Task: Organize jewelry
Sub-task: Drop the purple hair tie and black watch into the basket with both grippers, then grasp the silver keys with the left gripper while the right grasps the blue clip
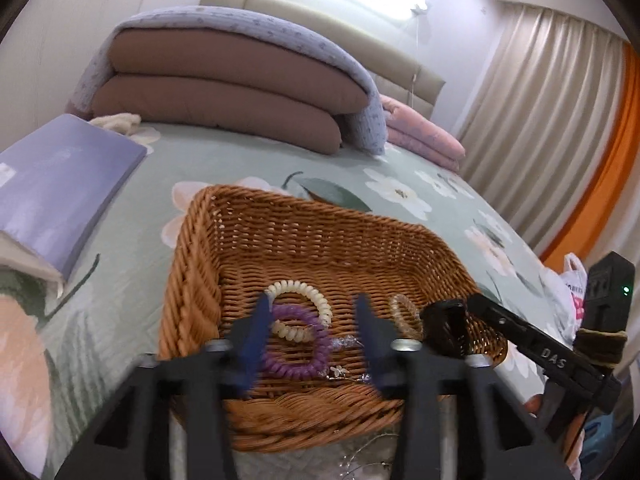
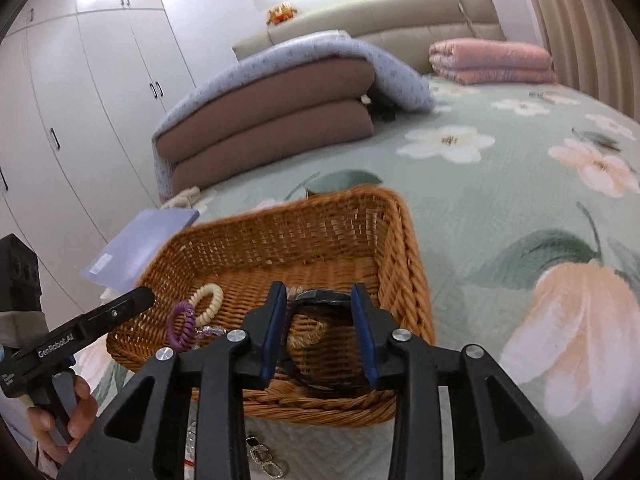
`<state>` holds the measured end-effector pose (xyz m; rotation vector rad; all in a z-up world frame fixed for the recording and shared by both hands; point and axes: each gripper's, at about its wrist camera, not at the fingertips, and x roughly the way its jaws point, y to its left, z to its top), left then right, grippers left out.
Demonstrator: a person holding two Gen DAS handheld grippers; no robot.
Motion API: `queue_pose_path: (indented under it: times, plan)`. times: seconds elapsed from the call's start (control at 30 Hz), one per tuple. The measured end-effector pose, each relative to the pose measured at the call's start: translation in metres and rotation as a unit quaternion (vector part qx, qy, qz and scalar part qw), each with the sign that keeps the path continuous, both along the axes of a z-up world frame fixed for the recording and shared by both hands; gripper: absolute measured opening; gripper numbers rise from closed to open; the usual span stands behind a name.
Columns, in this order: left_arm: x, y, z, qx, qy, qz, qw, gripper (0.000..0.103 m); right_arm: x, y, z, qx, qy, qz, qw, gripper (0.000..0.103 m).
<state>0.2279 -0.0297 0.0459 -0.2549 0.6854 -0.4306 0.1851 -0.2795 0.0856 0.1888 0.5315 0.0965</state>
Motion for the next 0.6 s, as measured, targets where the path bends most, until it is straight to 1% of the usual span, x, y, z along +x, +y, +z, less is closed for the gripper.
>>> queue_pose_path:
  times: [0.07, 0.17, 0.27, 0.33, 0.43, 0.6]
  plan:
    - [-0.01, 0.0, 0.006, 0.007, -0.018, -0.003, 0.9998, 0.052, -0.013, 0.005, 0.006, -0.015, -0.021, 0.005, 1.0, 0.037]
    - [-0.027, -0.001, 0.017, 0.018, -0.044, -0.005, 0.9989, 0.052, -0.036, 0.017, 0.015, -0.03, -0.039, 0.02, 0.999, 0.037]
    - [-0.052, 0.004, 0.026, 0.006, -0.056, -0.013, 0.9983, 0.052, -0.065, 0.028, 0.019, -0.043, -0.057, 0.043, 0.997, 0.037]
    - [-0.071, 0.011, 0.027, -0.006, -0.054, -0.019, 0.9983, 0.052, -0.086, 0.036, 0.016, -0.058, -0.061, 0.054, 0.995, 0.037]
    - [-0.099, 0.023, 0.02, -0.006, -0.046, -0.014, 0.9988, 0.052, -0.109, 0.045, 0.004, -0.068, -0.05, 0.069, 0.994, 0.037]
    - [-0.137, 0.043, -0.011, -0.005, 0.0, -0.003, 1.0, 0.052, -0.131, 0.06, -0.024, -0.072, -0.012, 0.103, 0.992, 0.037]
